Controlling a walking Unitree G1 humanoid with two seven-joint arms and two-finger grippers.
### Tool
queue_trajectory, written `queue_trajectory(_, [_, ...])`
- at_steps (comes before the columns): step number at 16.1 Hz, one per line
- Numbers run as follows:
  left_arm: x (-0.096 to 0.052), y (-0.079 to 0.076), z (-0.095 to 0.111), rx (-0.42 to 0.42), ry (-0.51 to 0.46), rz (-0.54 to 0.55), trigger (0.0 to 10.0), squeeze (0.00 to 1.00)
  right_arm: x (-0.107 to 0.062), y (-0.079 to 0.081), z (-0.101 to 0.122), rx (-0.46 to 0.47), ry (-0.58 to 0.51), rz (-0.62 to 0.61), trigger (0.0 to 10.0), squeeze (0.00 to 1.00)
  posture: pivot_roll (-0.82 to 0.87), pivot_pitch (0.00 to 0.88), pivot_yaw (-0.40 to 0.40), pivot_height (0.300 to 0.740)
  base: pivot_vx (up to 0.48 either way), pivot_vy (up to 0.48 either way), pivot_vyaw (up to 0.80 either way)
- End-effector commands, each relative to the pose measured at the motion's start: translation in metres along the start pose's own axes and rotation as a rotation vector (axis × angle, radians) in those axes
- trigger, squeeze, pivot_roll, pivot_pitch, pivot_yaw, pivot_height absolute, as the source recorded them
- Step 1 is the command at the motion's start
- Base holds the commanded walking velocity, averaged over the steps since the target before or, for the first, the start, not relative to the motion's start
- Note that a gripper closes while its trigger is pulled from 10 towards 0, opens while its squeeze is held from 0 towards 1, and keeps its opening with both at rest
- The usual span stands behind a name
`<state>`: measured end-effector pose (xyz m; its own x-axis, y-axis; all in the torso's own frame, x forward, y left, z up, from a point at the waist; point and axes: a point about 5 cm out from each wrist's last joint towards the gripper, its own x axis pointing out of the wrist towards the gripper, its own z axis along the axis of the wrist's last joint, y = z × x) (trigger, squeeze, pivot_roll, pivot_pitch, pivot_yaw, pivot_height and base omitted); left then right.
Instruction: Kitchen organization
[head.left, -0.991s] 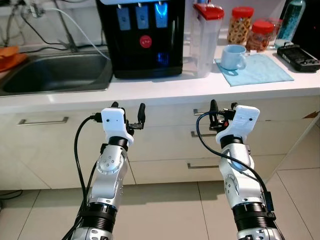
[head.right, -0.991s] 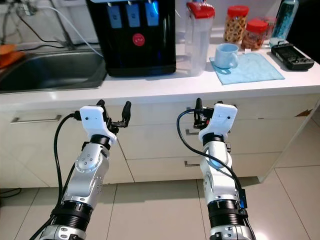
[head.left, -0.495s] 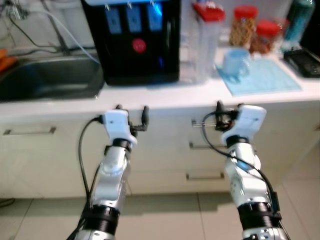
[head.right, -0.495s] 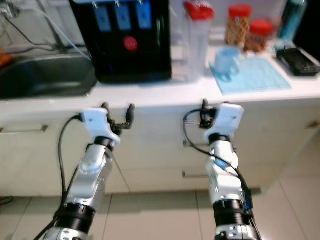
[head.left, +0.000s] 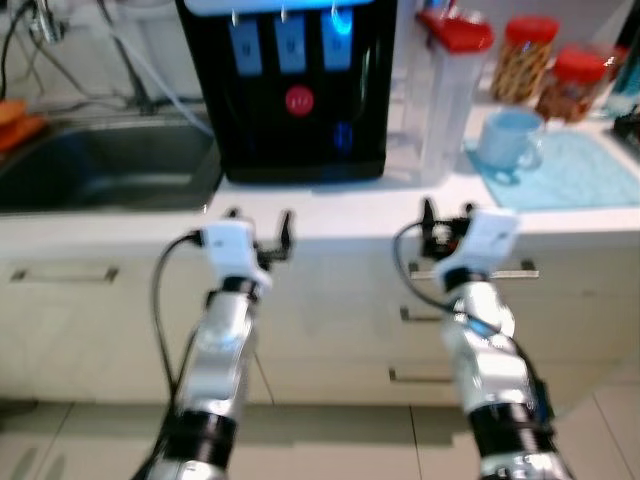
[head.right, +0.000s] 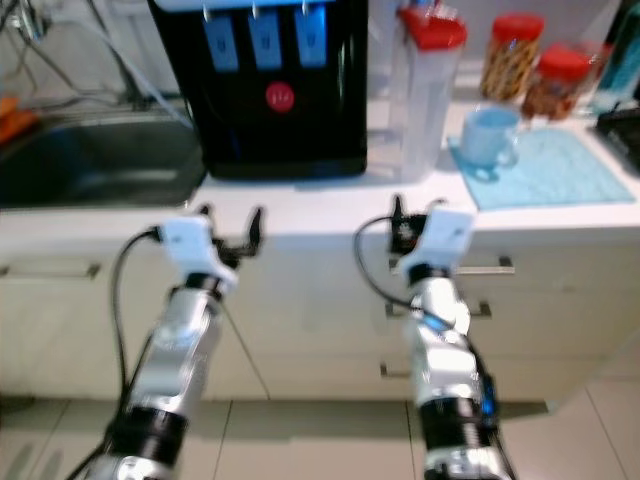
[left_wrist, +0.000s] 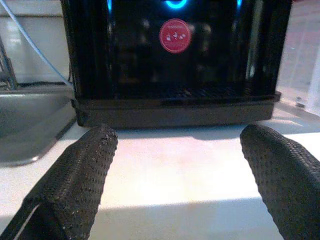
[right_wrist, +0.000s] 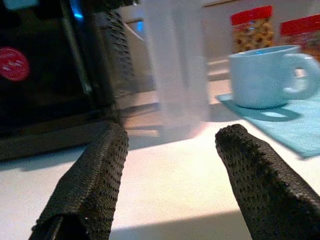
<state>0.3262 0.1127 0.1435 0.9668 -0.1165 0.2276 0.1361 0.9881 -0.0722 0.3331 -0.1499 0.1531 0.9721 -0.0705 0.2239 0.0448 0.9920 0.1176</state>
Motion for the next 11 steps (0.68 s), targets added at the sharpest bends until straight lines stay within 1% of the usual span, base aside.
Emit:
queue_trajectory(1, [0.0001,0.0092,0.0015,0.018,0.008,0.019,10.0,0.0,0.0006,0.0098,0.0021,0.019,-0.006,0.026,10.0,0.0,0.02,0.021,0.088,0.74,0.0,0.0,0.0])
queue_trajectory(3, [0.0002,0.0101,0.0005,0.012,0.016,0.028,10.0,0.0,0.0,0.0104,0.0013,0.019,-0.001,0.029,10.0,0.0,0.02,0.022,0.087,0.74,0.0,0.0,0.0])
queue_trajectory(4, [0.0003,0.0108,-0.0006,0.016,0.023,0.032,10.0,0.0,-0.0001,0.0108,0.0007,0.019,0.001,0.032,10.0,0.0,0.02,0.023,0.086,0.74,0.0,0.274,0.0])
queue_trajectory(11, [-0.0004,0.0122,-0.0011,0.011,0.032,0.041,10.0,0.0,-0.0003,0.0121,-0.0005,0.034,0.011,0.04,10.0,0.0,0.02,0.025,0.086,0.74,0.0,0.48,0.0])
